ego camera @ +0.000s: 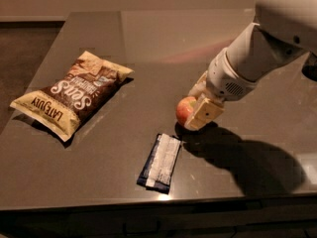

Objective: Move apple near rxbar blueberry

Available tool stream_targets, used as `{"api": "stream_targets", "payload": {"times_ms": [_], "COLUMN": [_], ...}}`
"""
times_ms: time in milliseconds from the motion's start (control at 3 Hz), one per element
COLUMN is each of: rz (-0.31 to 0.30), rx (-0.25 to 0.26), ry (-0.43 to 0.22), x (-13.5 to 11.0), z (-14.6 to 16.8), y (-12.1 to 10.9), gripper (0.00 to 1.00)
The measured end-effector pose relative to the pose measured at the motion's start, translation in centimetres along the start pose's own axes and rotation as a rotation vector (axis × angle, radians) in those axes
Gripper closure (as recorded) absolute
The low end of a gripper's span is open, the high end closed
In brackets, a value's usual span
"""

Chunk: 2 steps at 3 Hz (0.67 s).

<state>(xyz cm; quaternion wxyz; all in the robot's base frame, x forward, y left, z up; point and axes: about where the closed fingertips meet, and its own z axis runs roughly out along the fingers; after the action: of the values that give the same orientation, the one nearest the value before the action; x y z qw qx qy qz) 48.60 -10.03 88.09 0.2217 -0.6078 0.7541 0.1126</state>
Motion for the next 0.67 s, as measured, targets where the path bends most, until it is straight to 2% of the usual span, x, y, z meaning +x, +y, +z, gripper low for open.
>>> {"api": "stream_targets", "payload": {"times_ms": [667], "rz": [-0.063], "rx": [-0.043], "ry": [-0.011], "x": [0.13], "z": [0.77], "y": [1.51], "gripper": [0.15]}}
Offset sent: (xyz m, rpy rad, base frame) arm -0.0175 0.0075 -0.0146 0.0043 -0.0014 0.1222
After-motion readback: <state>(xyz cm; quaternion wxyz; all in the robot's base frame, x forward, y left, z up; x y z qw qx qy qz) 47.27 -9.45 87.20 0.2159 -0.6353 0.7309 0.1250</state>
